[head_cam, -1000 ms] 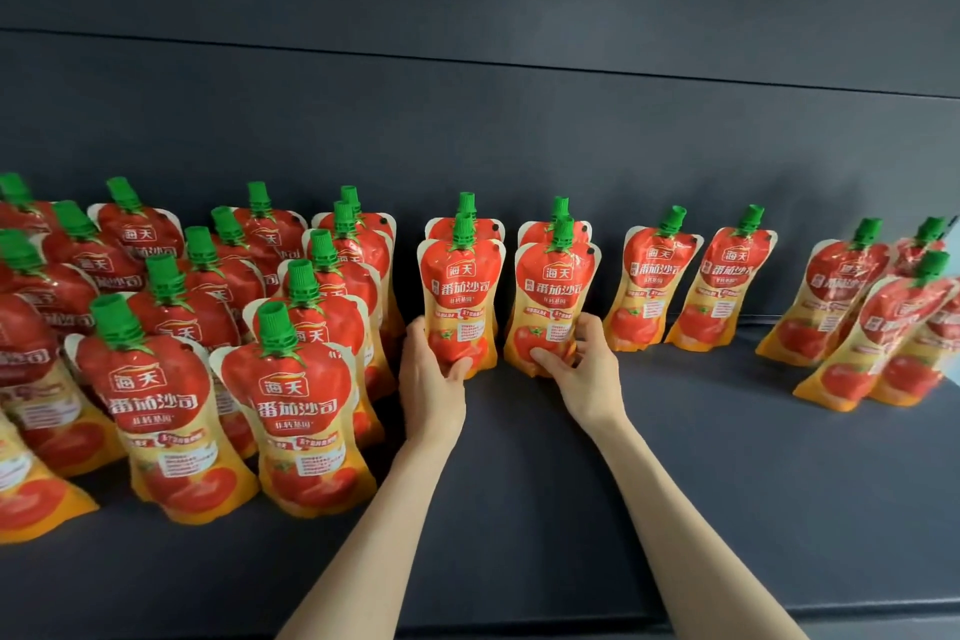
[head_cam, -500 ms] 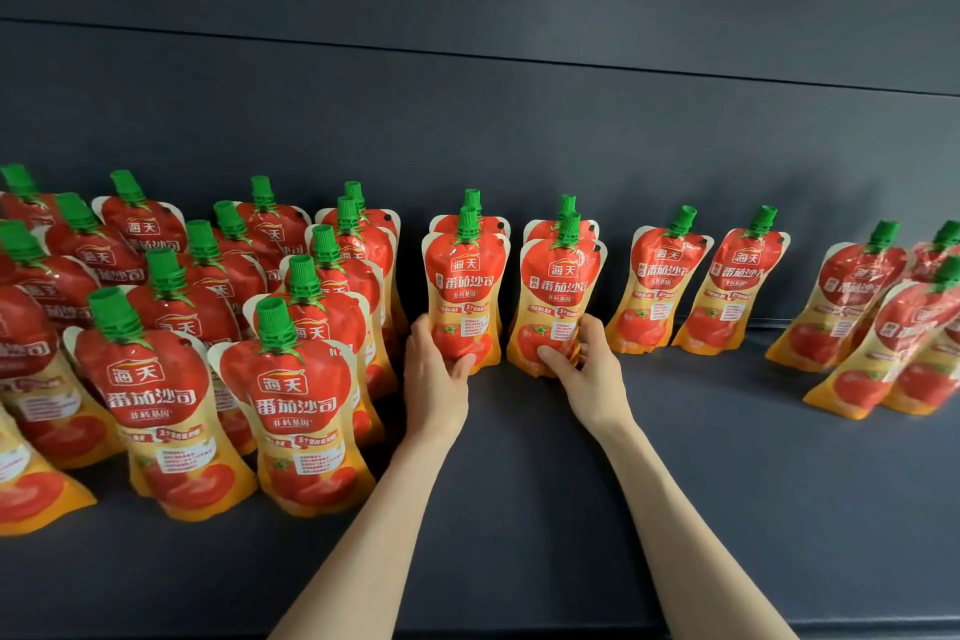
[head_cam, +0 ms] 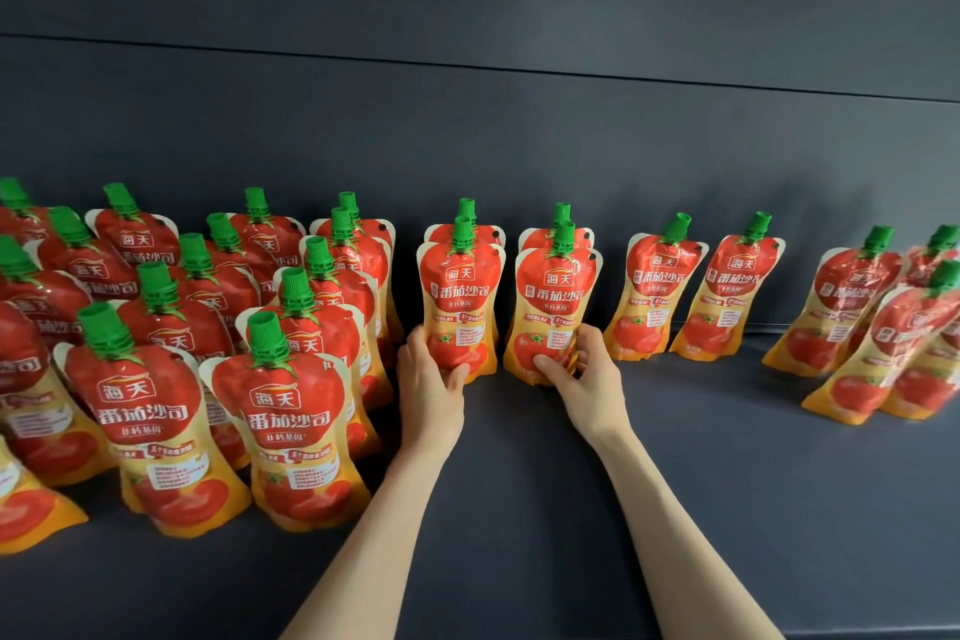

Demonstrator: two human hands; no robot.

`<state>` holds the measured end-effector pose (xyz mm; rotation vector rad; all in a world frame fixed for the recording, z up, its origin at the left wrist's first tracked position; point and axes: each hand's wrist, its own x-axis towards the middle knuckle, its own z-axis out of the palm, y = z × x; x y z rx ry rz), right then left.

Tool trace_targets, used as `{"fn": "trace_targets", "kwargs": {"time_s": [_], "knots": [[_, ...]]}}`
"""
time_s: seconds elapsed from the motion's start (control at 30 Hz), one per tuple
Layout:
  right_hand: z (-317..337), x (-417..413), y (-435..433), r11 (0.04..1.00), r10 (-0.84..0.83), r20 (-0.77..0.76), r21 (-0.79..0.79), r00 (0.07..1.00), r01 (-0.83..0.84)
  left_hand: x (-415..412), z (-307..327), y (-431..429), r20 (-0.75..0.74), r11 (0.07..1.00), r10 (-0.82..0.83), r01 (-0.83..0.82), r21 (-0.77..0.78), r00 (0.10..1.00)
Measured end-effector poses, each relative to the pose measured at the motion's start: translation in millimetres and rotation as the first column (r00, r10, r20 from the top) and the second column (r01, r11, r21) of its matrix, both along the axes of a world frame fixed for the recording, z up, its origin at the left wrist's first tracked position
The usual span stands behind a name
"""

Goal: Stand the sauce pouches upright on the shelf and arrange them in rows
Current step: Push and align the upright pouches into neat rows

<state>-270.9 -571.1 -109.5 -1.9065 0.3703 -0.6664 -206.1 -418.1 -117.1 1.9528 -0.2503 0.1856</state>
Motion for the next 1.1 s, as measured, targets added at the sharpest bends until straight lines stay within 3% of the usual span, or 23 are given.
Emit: {"fn": "trace_targets", "kwargs": {"time_s": [0.47, 0.57, 0.77, 0.97, 1.1], "knots": [[2.3, -1.8, 0.8, 1.000, -0.013, -0.032, -0.004, 0.999, 0.013, -6.6, 5.4, 0.8, -0.024, 1.000, 0.016, -0.016, 0.010, 1.000], [-1.1, -8.3, -0.5, 0.996, -0.049, -0.036, -0.074, 0.998, 0.046, -22.4, 10.5, 3.2, -0.019, 1.000, 0.020, -0.020, 0.009, 1.000], [14.7, -46.3, -14.3, 0.966, -0.229, 0.034, -0.111, 0.973, 0.232, -60.9, 27.4, -8.1, 0.210, 0.999, -0.047, 0.051, -0.012, 0.976], [68.9, -68.2, -81.6, 0.926, -0.321, 0.147, -0.160, 0.936, 0.343, -68.2, 79.7, -81.2, 0.363, 0.959, -0.247, 0.280, -0.040, 0.898], [96.8, -59.0, -137.8, 0.898, -0.310, 0.150, -0.278, 0.939, 0.341, -55.7, 113.7, -141.3, 0.435, 0.949, -0.279, 0.316, -0.014, 0.856]]}}
